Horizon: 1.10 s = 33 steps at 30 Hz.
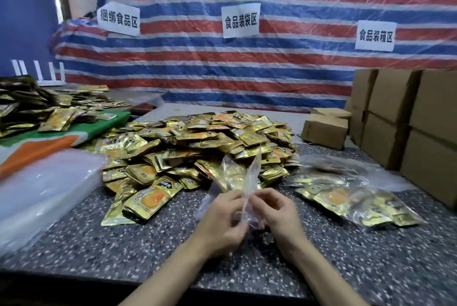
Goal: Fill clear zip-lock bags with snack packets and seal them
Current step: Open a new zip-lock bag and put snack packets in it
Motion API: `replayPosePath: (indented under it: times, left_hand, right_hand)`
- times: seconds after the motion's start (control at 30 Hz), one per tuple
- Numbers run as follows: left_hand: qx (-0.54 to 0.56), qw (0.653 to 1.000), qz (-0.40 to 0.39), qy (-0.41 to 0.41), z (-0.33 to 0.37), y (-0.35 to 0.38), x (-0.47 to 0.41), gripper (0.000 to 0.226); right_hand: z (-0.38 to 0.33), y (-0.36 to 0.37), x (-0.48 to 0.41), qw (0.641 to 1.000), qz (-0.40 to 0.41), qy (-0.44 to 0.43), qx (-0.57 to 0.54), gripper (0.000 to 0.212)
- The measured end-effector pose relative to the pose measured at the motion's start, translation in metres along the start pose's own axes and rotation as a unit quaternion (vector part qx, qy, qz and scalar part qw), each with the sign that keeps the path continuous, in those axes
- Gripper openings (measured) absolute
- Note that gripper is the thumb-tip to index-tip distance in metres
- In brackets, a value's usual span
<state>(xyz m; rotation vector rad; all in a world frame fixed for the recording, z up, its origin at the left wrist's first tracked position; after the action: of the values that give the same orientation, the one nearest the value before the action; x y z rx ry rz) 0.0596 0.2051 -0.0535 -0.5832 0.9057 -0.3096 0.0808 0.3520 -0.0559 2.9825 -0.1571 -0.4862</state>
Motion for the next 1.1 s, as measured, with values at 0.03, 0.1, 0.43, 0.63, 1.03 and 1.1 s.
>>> replayPosePath:
  times: [0.03,0.1,0.43,0.63,1.03,1.1]
  left_hand:
    - [0.065,0.997,-0.002,-0.043,0.0,-0.002,0.001,0.022]
    - [0.189,0.975,0.036,-0.113,-0.003,-0.006,0.001,0.044]
    - [0.231,0.952,-0.004,-0.202,-0.007,-0.005,-0.004,0.026]
    - [0.258,0.919,0.143,-0.262,-0.012,-0.012,-0.003,0.032]
    - [0.205,0.867,0.382,-0.246,-0.015,-0.025,0.004,0.035]
    - [0.204,0.863,0.391,-0.248,-0.015,-0.026,0.005,0.036]
  right_hand:
    - [0.001,0.0,0.0,1.0,-0.003,0.0,0.007,0.021]
    - [0.002,-0.002,-0.001,1.0,0.001,-0.006,0.026,0.007]
    - [0.0,0.001,0.003,0.998,-0.011,0.021,-0.054,0.05]
    - [0.0,-0.002,0.003,0.996,0.046,0.034,-0.062,0.028]
    - [-0.004,-0.009,0.002,0.98,0.193,0.025,-0.038,0.033]
    - [-0.002,-0.004,-0.002,0.972,0.176,0.062,0.143,0.032]
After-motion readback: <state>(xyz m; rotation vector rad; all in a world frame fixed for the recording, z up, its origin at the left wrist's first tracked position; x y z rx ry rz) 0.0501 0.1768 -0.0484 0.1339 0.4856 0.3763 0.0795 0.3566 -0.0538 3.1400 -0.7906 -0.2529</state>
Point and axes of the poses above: each hand's wrist, its own x-axis away from the middle knuckle, its own y-axis out of the palm, z = x × y, the point moved 2 cm from there along -x, towards the middle knuckle, and after that the axes turned 7 degrees about -x, right-handed, at the moved point
